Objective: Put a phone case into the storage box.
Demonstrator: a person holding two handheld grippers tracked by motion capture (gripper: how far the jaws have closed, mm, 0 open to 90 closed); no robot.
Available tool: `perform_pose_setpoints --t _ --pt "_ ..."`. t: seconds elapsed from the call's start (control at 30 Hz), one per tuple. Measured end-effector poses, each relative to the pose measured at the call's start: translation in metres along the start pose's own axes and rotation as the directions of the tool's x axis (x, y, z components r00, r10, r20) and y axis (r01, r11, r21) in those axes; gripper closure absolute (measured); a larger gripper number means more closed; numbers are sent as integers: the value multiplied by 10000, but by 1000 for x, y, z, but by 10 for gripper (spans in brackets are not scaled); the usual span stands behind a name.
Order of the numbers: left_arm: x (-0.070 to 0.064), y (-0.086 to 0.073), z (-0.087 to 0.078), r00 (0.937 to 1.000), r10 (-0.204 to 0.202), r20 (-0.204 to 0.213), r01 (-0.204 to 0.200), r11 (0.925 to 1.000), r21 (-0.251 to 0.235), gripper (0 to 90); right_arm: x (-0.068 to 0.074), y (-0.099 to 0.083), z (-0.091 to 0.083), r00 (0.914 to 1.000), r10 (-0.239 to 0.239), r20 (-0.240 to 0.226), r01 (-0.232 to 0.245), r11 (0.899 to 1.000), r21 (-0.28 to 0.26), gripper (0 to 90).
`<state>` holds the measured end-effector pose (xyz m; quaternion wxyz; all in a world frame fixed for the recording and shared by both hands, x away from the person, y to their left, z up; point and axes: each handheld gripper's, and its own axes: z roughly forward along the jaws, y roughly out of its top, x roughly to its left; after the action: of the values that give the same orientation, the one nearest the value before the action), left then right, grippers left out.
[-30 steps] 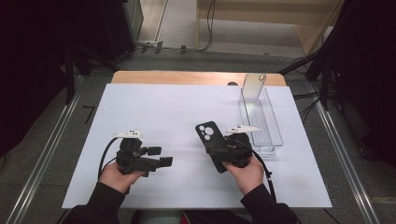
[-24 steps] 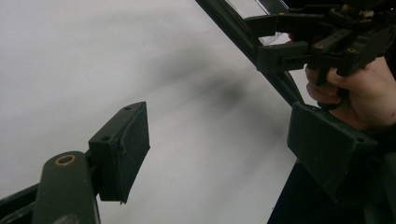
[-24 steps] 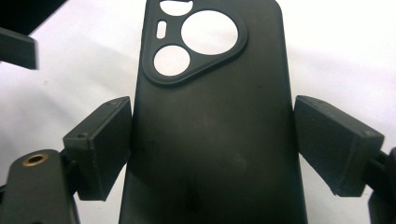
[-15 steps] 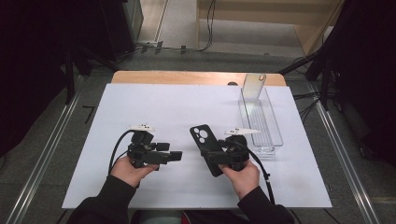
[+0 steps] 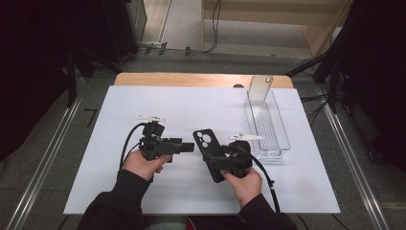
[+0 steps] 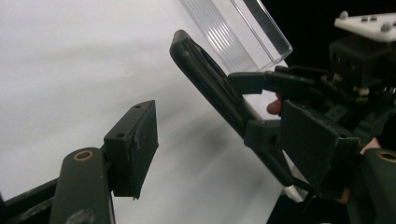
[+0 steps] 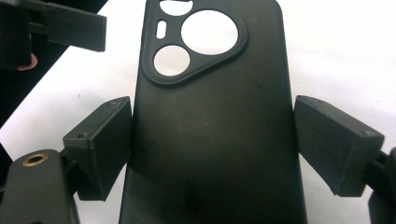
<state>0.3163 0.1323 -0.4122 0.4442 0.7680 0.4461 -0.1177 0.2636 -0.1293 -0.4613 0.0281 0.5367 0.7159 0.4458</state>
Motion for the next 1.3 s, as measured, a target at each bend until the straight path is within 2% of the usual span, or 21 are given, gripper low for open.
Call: perform_pose_setpoints --t 0.1,0.2,0.23,0.33,0.6,0.77,0.9,1.03,1.17,1.3 --pt "4 5 0 9993 -368 -113 366 9992 -165 313 3 0 1 9999 -70 98 72 9998 -178 132" --pt "7 9 3 9978 -640 -183 635 9976 -282 315 4 0 3 9999 79 117 -76 9997 -232 132" --pt "8 10 4 9969 -708 -356 697 9970 -326 314 4 0 4 9998 162 122 -158 9996 -252 132" --pt "9 11 7 9952 -709 -674 683 9969 -393 332 6 0 7 9994 311 134 -307 9990 -316 132" --pt "13 14 14 9897 -872 -1132 798 9944 -686 353 16 1 16 9986 522 38 -519 9975 -489 132" --pt "13 17 20 9892 -893 -1162 814 9941 -717 371 22 3 21 9980 628 -33 -629 9960 -630 132" --pt "18 18 24 9878 -1148 -1051 1066 9910 -808 388 26 3 24 9962 847 -183 -860 9928 -835 132" --pt "23 19 28 9846 -1356 -1106 1274 9888 -780 420 30 2 27 9963 841 -178 -853 9934 -772 131" --pt "27 19 31 9823 -1704 -774 1637 9828 -858 506 31 1 29 9951 952 -278 -973 9916 -858 131" --pt "27 19 32 9822 -1763 -655 1699 9811 -931 576 32 0 31 9960 846 -273 -870 9909 -1031 131"
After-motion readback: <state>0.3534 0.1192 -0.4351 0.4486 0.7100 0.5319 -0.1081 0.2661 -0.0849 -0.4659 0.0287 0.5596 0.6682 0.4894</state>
